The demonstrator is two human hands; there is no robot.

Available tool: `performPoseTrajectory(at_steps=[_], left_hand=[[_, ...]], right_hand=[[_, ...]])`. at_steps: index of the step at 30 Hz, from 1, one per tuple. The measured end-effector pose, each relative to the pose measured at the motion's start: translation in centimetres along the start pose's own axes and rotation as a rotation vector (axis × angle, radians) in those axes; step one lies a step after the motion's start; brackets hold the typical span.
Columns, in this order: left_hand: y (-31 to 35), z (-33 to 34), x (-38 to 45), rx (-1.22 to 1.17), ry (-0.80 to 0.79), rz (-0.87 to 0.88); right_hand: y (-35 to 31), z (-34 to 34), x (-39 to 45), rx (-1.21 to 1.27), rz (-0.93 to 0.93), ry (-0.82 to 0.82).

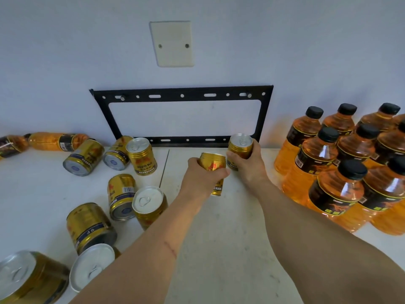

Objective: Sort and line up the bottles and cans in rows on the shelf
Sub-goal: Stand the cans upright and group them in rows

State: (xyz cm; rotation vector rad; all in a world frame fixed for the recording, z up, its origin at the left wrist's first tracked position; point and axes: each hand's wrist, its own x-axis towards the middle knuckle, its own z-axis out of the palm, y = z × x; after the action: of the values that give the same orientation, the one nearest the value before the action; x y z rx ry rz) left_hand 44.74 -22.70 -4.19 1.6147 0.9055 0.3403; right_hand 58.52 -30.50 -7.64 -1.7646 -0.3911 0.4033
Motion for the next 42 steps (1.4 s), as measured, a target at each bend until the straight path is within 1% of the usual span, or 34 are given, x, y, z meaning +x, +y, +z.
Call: performPoseTrajectory(at_steps=[4, 8, 10, 13, 16, 19, 24, 29, 32, 33, 35, 39, 42], left_hand=[[-0.1, 0.4, 0.7, -0.019, 0.018, 0.027], [-0.4, 0.8, 1.8, -0.046, 0.061, 0.072], [-0.6, 1.1, 2.5, -0.022, 0.11, 0.092], [-0.7, 1.2, 3.3, 0.081, 0.187, 0.132], [-0.6, 1.3, 4.3, 0.055, 0.167, 0.162], [-0.4, 1.5, 4.9, 0.042, 0.125, 0.202], [-0.6, 1.6, 6.0, 0.017, 0.094, 0.2], [0.2, 1.6, 6.5, 0.094, 0.085, 0.109], [0.9, 1.4, 5.7, 0.231, 0.161, 0.016], [1.3, 1.2, 5.2, 0.281, 0.194, 0.016], [2.2, 0.4, 3.9, 0.391, 0.25, 0.094], [3.8, -3.7, 1.3, 0.814, 0.273, 0.317], [4.1, -8.2, 0.1, 1.09, 0.336, 0.373]], right_hand=[[-0.1, 0.1, 0.2, -0.024, 0.002, 0.014], [-0.3, -0.4, -0.7, -0.123, 0.051, 0.01], [-0.1, -0.4, -1.6, -0.231, 0.042, 0.031], [-0.2, -0.5, -3.6, -0.477, 0.083, 0.089], [0.0, -0.8, -5.6, -0.738, 0.028, 0.028], [-0.1, -1.3, -6.6, -0.875, -0.044, -0.041], [-0.1, -2.1, -7.3, -0.947, -0.076, -0.112], [-0.3, -2.2, -7.7, -0.991, -0.097, -0.141], [-1.1, -1.7, -8.1, -1.039, -0.138, -0.141], [-1.5, -1.4, -8.2, -1.047, -0.153, -0.136], [-2.4, -0.5, -8.4, -1.049, -0.196, -0.119], [-5.1, 2.2, -8.7, -1.023, -0.335, -0.129], [-7.7, 4.7, -9.3, -1.04, -0.473, -0.184]])
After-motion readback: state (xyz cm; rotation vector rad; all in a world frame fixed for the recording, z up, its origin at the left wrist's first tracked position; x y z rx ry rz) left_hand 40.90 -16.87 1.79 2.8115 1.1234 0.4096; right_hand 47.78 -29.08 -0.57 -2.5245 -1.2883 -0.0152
